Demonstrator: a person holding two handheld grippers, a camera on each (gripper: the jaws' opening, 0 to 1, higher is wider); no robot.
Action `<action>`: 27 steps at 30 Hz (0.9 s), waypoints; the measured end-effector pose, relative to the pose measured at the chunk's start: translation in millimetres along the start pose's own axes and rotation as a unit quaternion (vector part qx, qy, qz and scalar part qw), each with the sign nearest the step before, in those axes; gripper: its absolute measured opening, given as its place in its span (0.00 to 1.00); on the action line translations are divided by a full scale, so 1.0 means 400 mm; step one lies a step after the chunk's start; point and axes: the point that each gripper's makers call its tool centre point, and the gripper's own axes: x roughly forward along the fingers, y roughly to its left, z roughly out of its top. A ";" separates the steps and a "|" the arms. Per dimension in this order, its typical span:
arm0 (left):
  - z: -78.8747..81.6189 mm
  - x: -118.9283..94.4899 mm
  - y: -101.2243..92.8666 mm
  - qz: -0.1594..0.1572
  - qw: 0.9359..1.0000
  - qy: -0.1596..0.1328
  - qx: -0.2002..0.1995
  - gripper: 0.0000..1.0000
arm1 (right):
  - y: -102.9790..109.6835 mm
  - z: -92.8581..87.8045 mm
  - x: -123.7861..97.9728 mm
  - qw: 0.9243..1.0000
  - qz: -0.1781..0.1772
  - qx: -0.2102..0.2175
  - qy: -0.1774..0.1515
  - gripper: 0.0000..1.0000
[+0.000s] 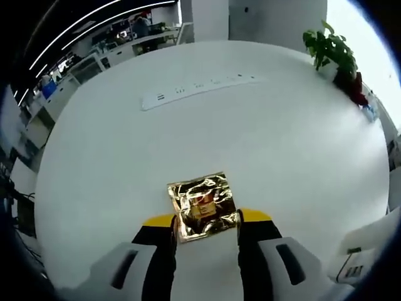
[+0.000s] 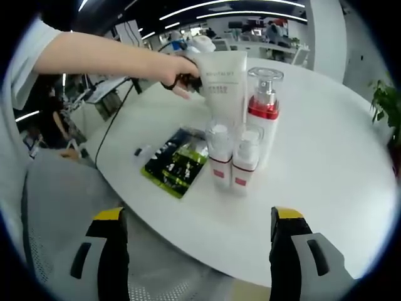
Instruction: Arrange the skincare products in the storage area until every visible bottle or jar stands upright without overlapping.
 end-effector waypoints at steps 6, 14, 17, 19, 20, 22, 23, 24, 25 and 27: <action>-0.004 -0.052 0.020 -0.002 1.000 -0.009 -0.010 0.36 | 0.005 0.001 0.003 1.000 0.002 -0.010 0.001 0.94; -0.071 -0.098 0.048 0.006 1.000 0.000 -0.024 0.37 | 0.005 0.005 0.001 1.000 0.002 -0.013 -0.004 0.94; -0.107 -0.118 0.056 0.009 0.999 0.006 -0.030 0.37 | 0.006 0.008 -0.001 1.000 0.003 -0.012 -0.006 0.94; -0.129 -0.130 0.058 0.009 0.999 0.006 -0.044 0.37 | 0.007 0.009 -0.001 1.000 0.004 -0.013 -0.007 0.94; -0.134 -0.132 0.059 0.009 0.999 0.007 -0.046 0.37 | 0.007 0.009 -0.001 1.000 0.004 -0.013 -0.008 0.94; -0.162 -0.141 0.058 0.008 0.999 0.011 -0.047 0.37 | 0.007 0.010 -0.001 1.000 0.003 -0.015 -0.008 0.94; -0.178 -0.147 0.060 0.010 0.999 0.015 -0.046 0.37 | 0.006 0.009 0.000 1.000 0.003 -0.016 -0.009 0.94; -0.187 -0.151 0.063 0.011 0.999 0.016 -0.047 0.37 | 0.007 0.009 0.000 1.000 0.003 -0.017 -0.008 0.94; -0.200 -0.151 0.069 0.011 0.999 0.019 -0.049 0.37 | 0.007 0.010 0.000 1.000 0.004 -0.017 -0.008 0.94; -0.217 -0.150 0.080 0.012 0.998 0.024 -0.054 0.37 | 0.009 0.010 -0.002 1.000 0.002 -0.021 -0.008 0.94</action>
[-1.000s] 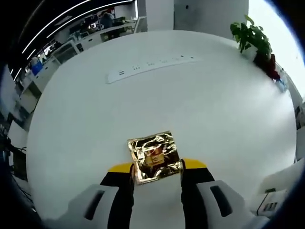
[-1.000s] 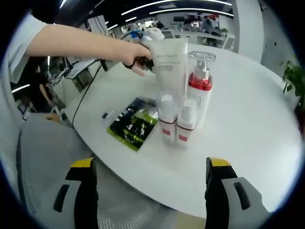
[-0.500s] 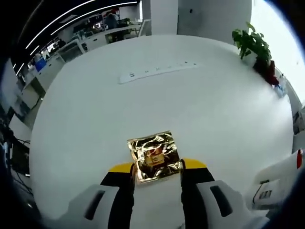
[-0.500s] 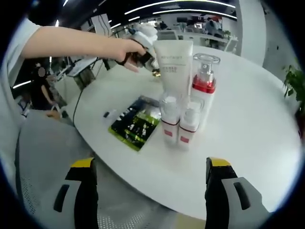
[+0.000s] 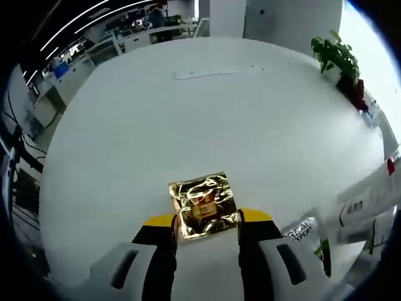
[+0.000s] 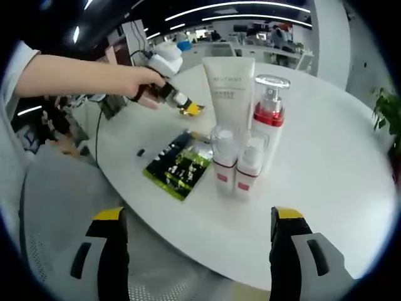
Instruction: Arrange the skincare products in the storage area until every visible bottle or jar stands upright without overlapping.
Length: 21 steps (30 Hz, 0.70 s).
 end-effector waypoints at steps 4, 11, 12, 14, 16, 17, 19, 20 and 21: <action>-0.012 -0.001 0.015 0.003 1.000 0.002 -0.003 0.37 | 0.000 -0.001 0.001 1.000 0.000 -0.003 0.001 0.94; -0.036 -0.031 0.014 0.004 1.000 0.002 -0.007 0.37 | 0.001 0.000 0.000 1.000 -0.002 -0.006 0.001 0.94; -0.040 -0.036 0.014 0.005 1.000 0.002 -0.006 0.37 | 0.000 0.000 0.001 1.000 -0.002 -0.007 0.001 0.94; -0.049 -0.048 0.013 0.005 1.000 0.002 -0.007 0.37 | 0.001 0.000 0.000 1.000 -0.002 -0.009 0.001 0.94; -0.052 -0.048 0.016 0.005 1.000 0.002 -0.008 0.37 | 0.001 0.001 0.001 1.000 -0.003 -0.011 0.002 0.94; -0.059 -0.056 0.014 0.006 1.000 0.003 -0.008 0.37 | 0.001 0.001 0.001 1.000 -0.003 -0.013 0.002 0.94; -0.069 -0.058 0.014 0.003 1.000 0.006 -0.010 0.37 | 0.002 0.001 0.000 1.000 -0.004 -0.015 0.002 0.94; -0.077 -0.060 0.012 0.001 1.000 0.009 -0.014 0.37 | 0.001 0.001 0.000 1.000 -0.005 -0.016 0.002 0.94; -0.081 -0.061 0.010 0.000 1.000 0.009 -0.016 0.37 | 0.001 0.001 0.000 1.000 -0.005 -0.016 0.001 0.94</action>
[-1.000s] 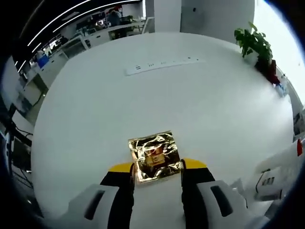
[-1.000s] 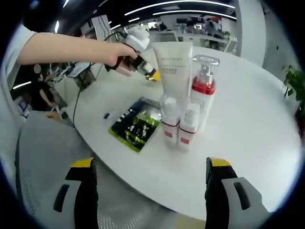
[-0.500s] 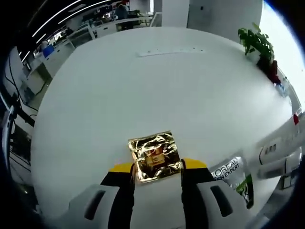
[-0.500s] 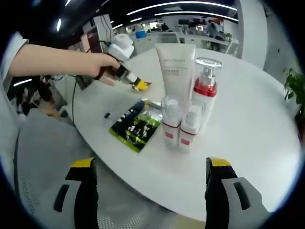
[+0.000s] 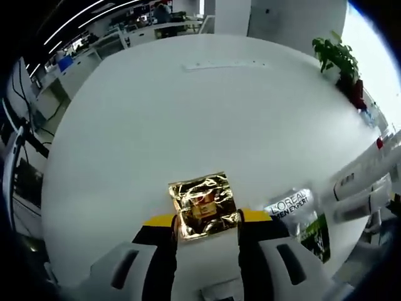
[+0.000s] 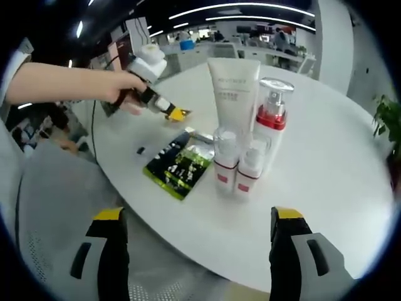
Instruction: Arrange the skincare products in the storage area until every visible bottle or jar stands upright without overlapping.
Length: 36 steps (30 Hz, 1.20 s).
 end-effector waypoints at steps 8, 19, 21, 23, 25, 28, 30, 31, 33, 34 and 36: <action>-0.055 -0.022 -0.022 -0.003 1.000 0.009 -0.002 0.37 | -0.001 0.002 -0.003 1.000 -0.005 -0.005 -0.002 0.93; -0.117 -0.040 -0.040 0.002 1.000 0.022 -0.007 0.37 | 0.006 0.006 -0.004 1.000 -0.002 -0.014 -0.005 0.94; -0.123 -0.040 -0.042 0.004 1.000 0.023 -0.007 0.37 | 0.005 0.006 -0.006 1.000 -0.003 -0.014 -0.005 0.94; -0.129 -0.042 -0.045 0.005 1.000 0.025 -0.007 0.37 | 0.005 0.004 -0.007 1.000 -0.003 -0.013 -0.005 0.94; -0.134 -0.045 -0.047 0.007 1.000 0.026 -0.006 0.38 | 0.004 0.003 -0.005 1.000 -0.004 -0.013 -0.005 0.93; -0.140 -0.047 -0.050 0.007 1.000 0.028 -0.002 0.38 | 0.005 0.004 -0.008 1.000 -0.004 -0.012 -0.005 0.93; -0.139 -0.050 -0.049 0.006 1.000 0.025 -0.005 0.39 | 0.004 0.005 -0.007 1.000 -0.003 -0.012 -0.006 0.94; -0.139 -0.051 -0.049 0.007 1.000 0.024 -0.006 0.40 | 0.004 0.004 -0.005 1.000 -0.003 -0.011 -0.006 0.94; -0.139 -0.053 -0.043 0.009 1.000 0.026 -0.005 0.40 | 0.004 0.002 -0.004 1.000 -0.003 -0.013 -0.005 0.94; -0.139 -0.054 -0.041 0.009 1.000 0.026 -0.005 0.41 | 0.004 0.002 -0.004 1.000 -0.003 -0.013 -0.004 0.94; -0.139 -0.057 -0.036 0.009 1.000 0.026 -0.007 0.43 | 0.004 0.003 -0.006 1.000 -0.003 -0.014 -0.004 0.94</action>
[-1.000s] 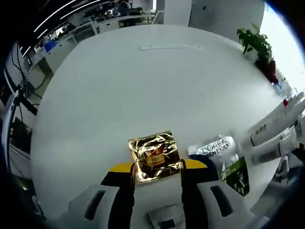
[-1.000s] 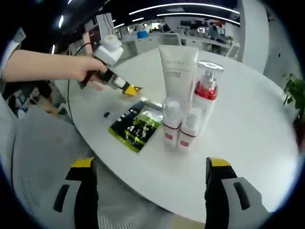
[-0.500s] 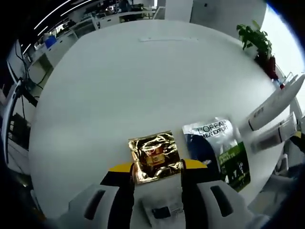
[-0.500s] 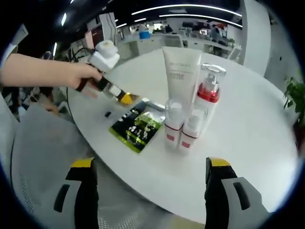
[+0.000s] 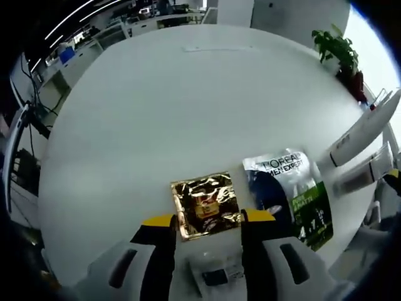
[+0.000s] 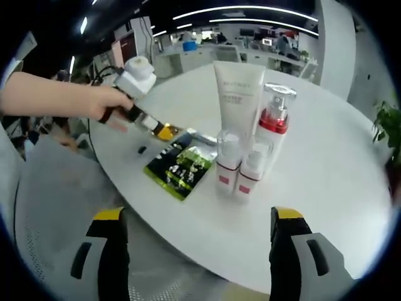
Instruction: Arrange the skincare products in the storage area until every visible bottle or jar stands upright without overlapping.
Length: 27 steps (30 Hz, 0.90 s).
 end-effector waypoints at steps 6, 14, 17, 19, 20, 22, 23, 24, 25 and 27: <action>0.004 -0.003 0.001 -0.003 1.000 -0.001 -0.007 0.45 | 0.003 0.000 0.001 1.000 -0.001 -0.001 0.001 0.94; 0.023 -0.013 -0.008 -0.027 0.999 -0.021 -0.026 0.52 | 0.001 0.001 0.000 1.000 -0.003 -0.003 0.003 0.94; 0.039 -0.016 0.005 -0.032 0.999 -0.032 -0.027 0.53 | 0.001 0.000 0.002 1.000 -0.002 -0.006 0.005 0.94; 0.041 -0.025 0.008 -0.039 0.998 -0.036 -0.030 0.55 | 0.006 -0.001 0.003 1.000 -0.001 -0.009 0.008 0.94; 0.042 -0.029 0.009 -0.040 0.998 -0.038 -0.031 0.57 | 0.006 -0.002 0.004 1.000 -0.001 -0.010 0.009 0.94; 0.042 -0.033 0.018 -0.042 0.998 -0.039 -0.031 0.61 | 0.006 -0.004 0.005 1.000 -0.001 -0.013 0.010 0.94; 0.043 -0.036 0.024 -0.043 0.998 -0.042 -0.031 0.60 | 0.006 -0.005 0.004 1.000 -0.001 -0.014 0.012 0.94; 0.044 -0.036 0.027 -0.046 0.998 -0.043 -0.030 0.59 | 0.007 -0.006 0.004 1.000 -0.001 -0.014 0.013 0.94; 0.045 -0.037 0.033 -0.047 0.998 -0.044 -0.027 0.59 | 0.007 -0.007 0.004 1.000 -0.001 -0.014 0.013 0.94; 0.044 -0.038 0.040 -0.050 0.997 -0.046 -0.024 0.60 | 0.005 -0.008 0.008 1.000 -0.001 -0.012 0.013 0.94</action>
